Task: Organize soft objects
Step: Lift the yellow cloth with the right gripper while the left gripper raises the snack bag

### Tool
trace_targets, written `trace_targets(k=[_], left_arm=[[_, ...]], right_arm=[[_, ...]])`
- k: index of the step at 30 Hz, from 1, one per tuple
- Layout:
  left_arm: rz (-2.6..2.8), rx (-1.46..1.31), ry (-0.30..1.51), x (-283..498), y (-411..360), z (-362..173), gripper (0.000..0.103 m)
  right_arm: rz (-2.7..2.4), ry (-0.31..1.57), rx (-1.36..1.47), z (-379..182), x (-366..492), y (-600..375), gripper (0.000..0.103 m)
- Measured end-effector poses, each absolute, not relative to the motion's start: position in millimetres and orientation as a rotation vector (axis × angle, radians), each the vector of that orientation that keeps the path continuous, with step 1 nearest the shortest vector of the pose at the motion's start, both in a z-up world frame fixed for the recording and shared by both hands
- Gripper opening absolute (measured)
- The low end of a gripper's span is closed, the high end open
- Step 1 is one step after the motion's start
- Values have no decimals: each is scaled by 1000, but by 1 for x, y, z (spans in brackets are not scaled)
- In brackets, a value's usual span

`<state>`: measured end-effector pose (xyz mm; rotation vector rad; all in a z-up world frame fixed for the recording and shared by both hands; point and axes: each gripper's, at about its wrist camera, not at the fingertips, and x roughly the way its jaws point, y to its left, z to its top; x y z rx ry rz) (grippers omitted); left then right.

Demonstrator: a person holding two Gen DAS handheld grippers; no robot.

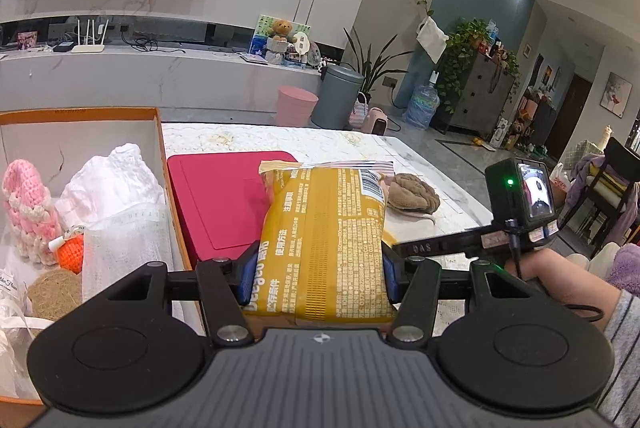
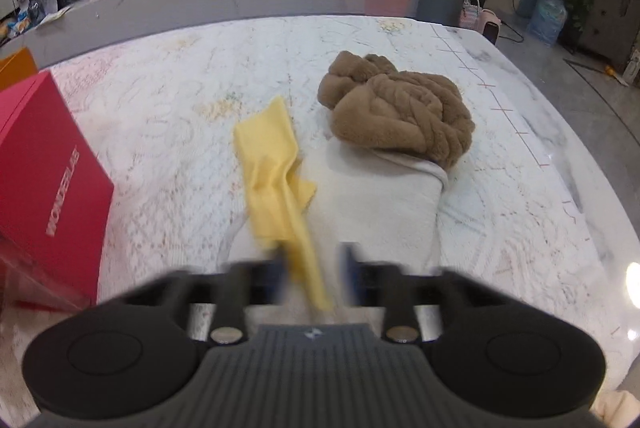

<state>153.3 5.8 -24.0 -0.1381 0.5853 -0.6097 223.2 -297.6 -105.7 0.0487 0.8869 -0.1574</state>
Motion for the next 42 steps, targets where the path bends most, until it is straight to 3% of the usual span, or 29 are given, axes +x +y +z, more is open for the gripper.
trace_targets(k=[1, 11, 24, 26, 28, 33, 42], left_arm=[[-610, -138, 585, 153, 6, -24, 64], [-610, -110, 575, 151, 4, -23, 64], [-633, -95, 568, 151, 5, -25, 65], [-633, -96, 569, 151, 5, -25, 65], [-635, -94, 568, 151, 4, -25, 64], [-630, -66, 555, 149, 2, -26, 64], [-647, -91, 543, 147, 6, -18, 64]], right_arm=[[-169, 867, 53, -106, 224, -298, 62], [-51, 754, 0, -108, 271, -262, 62], [-159, 805, -54, -137, 352, -239, 66], [-122, 792, -24, -137, 351, -241, 47], [-115, 781, -69, -137, 347, -236, 8], [-105, 794, -113, -133, 336, -238, 1], [-180, 723, 21, -89, 299, -276, 1]])
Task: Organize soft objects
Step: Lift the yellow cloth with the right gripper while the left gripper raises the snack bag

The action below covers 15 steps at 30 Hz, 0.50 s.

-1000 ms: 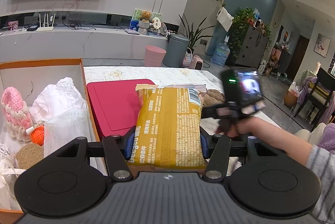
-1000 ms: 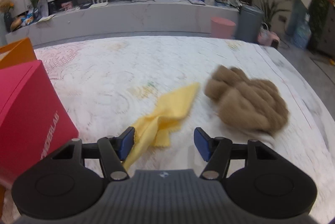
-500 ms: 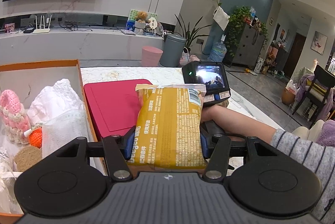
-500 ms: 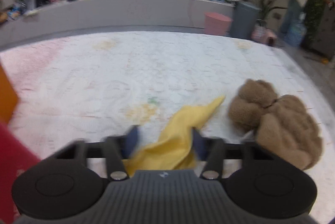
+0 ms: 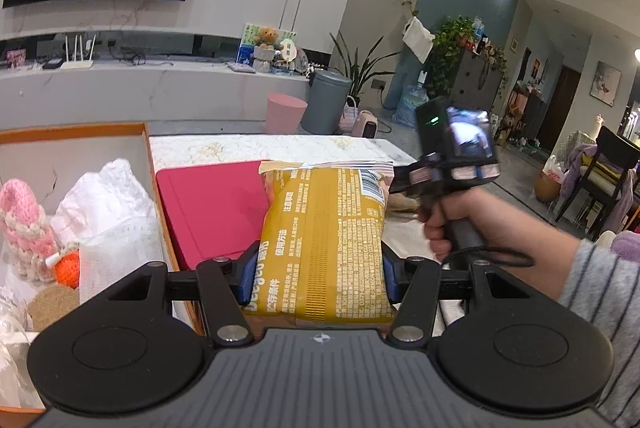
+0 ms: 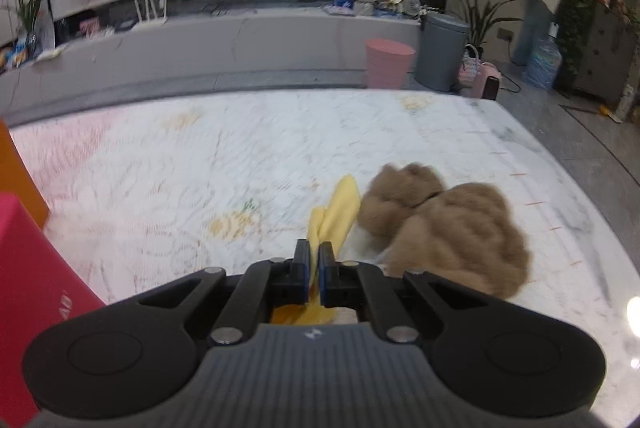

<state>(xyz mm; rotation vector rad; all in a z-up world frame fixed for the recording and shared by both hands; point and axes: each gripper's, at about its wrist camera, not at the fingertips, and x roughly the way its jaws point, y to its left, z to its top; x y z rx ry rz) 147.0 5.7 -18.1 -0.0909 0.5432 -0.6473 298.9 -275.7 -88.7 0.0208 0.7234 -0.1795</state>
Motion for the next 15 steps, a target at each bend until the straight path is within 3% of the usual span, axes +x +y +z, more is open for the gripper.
trace_targets(k=[15], left_arm=[[-695, -125, 408, 146, 5, 39, 64]], right_arm=[[-184, 559, 9, 23, 250, -269, 1]])
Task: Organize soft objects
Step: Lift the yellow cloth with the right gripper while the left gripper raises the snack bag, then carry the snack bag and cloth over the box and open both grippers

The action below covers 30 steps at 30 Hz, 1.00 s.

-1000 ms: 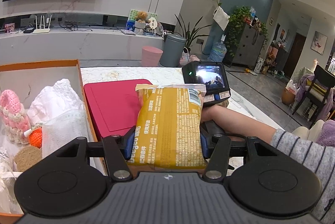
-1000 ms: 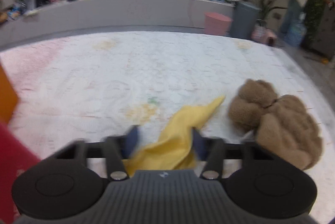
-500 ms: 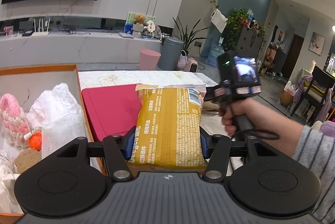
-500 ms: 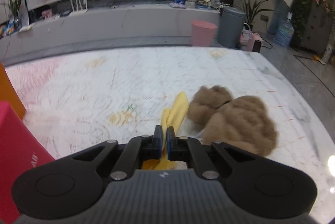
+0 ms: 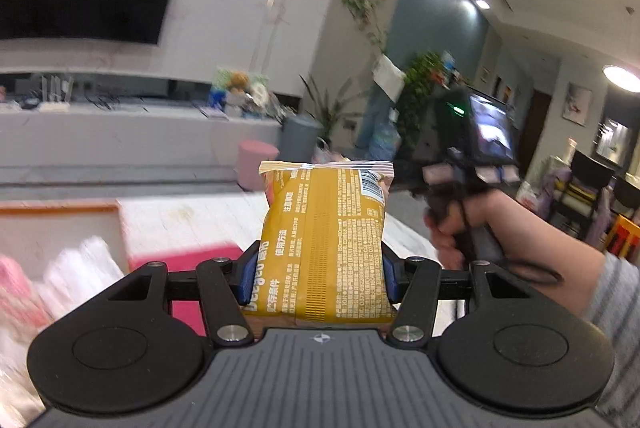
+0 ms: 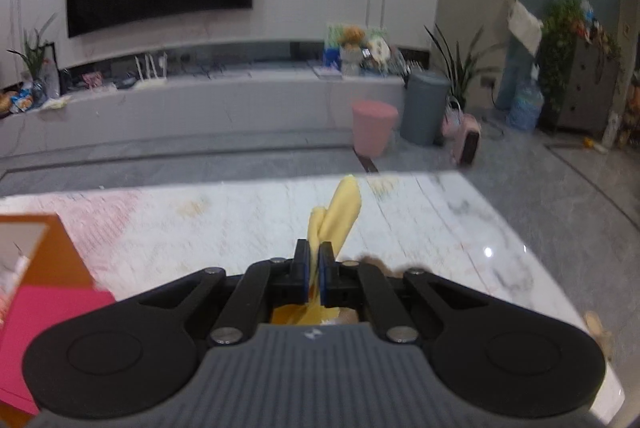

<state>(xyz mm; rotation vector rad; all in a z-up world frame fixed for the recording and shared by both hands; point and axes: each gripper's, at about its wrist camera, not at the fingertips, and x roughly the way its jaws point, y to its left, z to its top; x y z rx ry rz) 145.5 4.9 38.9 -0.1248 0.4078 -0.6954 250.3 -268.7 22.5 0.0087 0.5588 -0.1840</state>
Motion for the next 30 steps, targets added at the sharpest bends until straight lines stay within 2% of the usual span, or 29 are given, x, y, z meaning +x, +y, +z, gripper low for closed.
trace_targets(k=[6, 14, 25, 30], left_arm=[[-498, -155, 329, 170, 49, 63, 64], [-270, -237, 347, 203, 126, 41, 64], [-228, -421, 545, 247, 190, -4, 64], [-192, -348, 604, 255, 183, -10, 64]], right_arm=[[-118, 469, -22, 64, 257, -217, 2], [-5, 365, 6, 92, 267, -149, 2], [221, 394, -5, 84, 281, -49, 2], [260, 446, -45, 63, 282, -19, 2]])
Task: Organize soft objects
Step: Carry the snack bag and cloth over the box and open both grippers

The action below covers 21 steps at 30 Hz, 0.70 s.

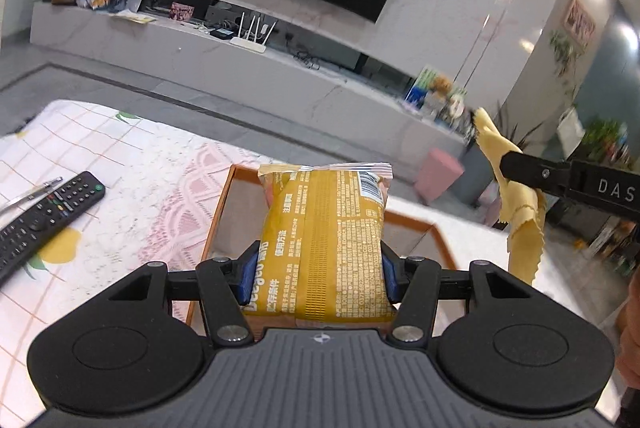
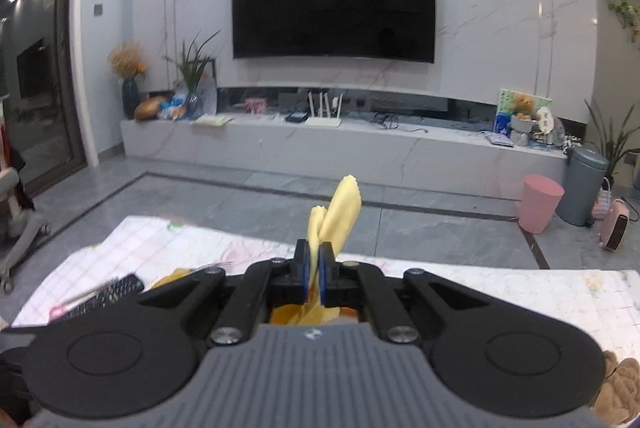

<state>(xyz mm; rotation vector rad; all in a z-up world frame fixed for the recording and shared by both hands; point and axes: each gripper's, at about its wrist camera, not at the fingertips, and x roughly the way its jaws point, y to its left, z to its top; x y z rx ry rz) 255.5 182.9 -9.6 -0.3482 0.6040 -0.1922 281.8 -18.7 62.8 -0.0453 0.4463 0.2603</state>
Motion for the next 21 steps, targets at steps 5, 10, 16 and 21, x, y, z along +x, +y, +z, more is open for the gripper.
trace_targets(k=[5, 10, 16, 21], left_arm=[[-223, -295, 665, 238, 171, -7, 64], [-242, -188, 727, 222, 164, -12, 64], [-166, -127, 663, 215, 157, -6, 90], [-217, -61, 484, 189, 154, 19, 98]], right_arm=[[255, 475, 4, 44, 279, -20, 2], [239, 491, 1, 33, 273, -20, 2], [251, 484, -27, 33, 267, -24, 2], [255, 492, -92, 35, 265, -24, 2]])
